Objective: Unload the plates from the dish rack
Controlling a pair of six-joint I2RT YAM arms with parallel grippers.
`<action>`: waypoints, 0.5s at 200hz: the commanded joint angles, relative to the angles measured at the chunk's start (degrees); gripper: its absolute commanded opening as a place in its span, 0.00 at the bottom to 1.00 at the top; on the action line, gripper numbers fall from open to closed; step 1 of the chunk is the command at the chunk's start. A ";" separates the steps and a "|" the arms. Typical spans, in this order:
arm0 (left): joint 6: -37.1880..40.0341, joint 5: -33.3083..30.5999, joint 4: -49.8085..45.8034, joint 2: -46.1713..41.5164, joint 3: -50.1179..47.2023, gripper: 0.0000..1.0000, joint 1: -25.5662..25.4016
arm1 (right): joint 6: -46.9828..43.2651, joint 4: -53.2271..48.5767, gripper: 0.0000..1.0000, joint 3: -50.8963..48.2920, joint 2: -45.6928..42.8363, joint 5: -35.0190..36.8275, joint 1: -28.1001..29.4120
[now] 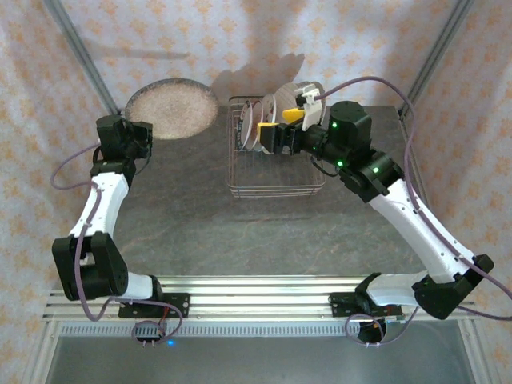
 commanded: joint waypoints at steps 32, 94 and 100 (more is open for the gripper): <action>3.04 -2.32 23.03 5.04 -0.46 0.00 1.80 | -2.57 7.10 0.99 -1.66 0.55 4.82 0.97; 3.12 -2.58 32.14 15.00 -1.36 0.00 4.01 | -3.17 6.01 0.99 0.46 3.19 4.52 1.49; 3.06 -2.41 32.84 15.91 -1.09 0.00 4.31 | -3.30 6.00 0.99 0.43 3.28 4.38 1.50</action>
